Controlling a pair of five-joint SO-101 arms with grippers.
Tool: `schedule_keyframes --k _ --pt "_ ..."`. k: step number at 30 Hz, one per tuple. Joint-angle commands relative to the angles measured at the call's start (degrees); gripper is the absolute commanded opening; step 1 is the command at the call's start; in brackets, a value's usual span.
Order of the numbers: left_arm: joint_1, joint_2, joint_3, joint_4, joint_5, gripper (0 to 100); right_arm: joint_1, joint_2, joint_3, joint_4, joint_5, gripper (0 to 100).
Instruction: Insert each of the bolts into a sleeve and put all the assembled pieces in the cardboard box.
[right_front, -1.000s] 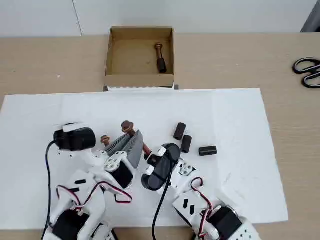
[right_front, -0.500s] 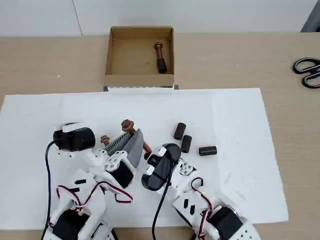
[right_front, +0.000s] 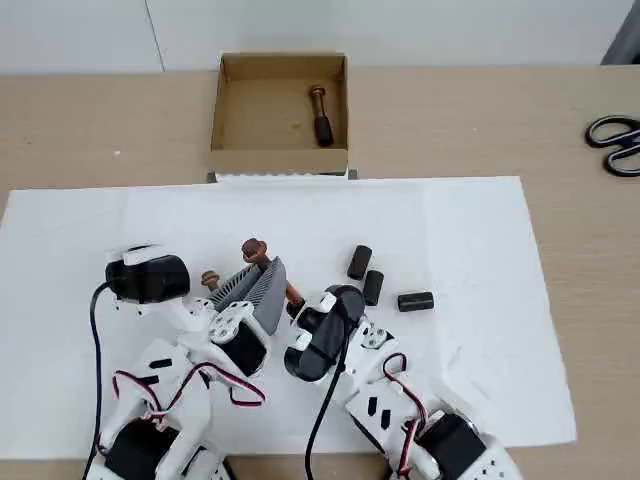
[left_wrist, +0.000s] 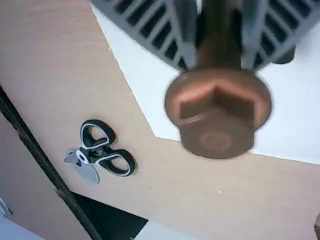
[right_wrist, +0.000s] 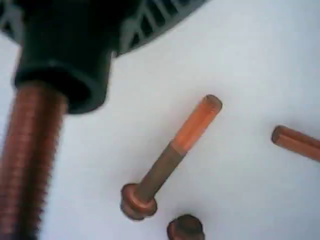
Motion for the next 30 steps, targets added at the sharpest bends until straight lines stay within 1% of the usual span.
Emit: schedule_keyframes --k 1,4,9,15,20,24,30 --pt "0.18 -0.7 -0.13 -0.09 0.0 0 1.01 -0.84 -3.34 -1.89 0.35 0.3" --pt "0.18 -0.7 -0.13 -0.09 0.0 0 1.01 -0.84 -3.34 -1.98 0.35 0.3" --pt "0.53 -0.7 1.01 -0.18 0.0 0 0.75 -0.75 -3.34 -4.97 0.44 0.3" --pt "0.7 -0.7 2.77 -0.09 0.0 0 0.75 -0.75 -3.6 -5.05 0.44 0.3" --pt "5.54 -0.7 3.91 0.18 -0.53 0 0.75 -0.75 -4.66 -5.05 0.53 0.3" --pt "8.53 -0.62 4.26 2.11 -3.96 0 0.75 -0.75 -4.92 -5.05 2.99 0.3" --pt "8.7 -0.62 5.76 7.47 -5.1 0 0.75 -0.84 -4.92 -5.14 3.52 0.3"
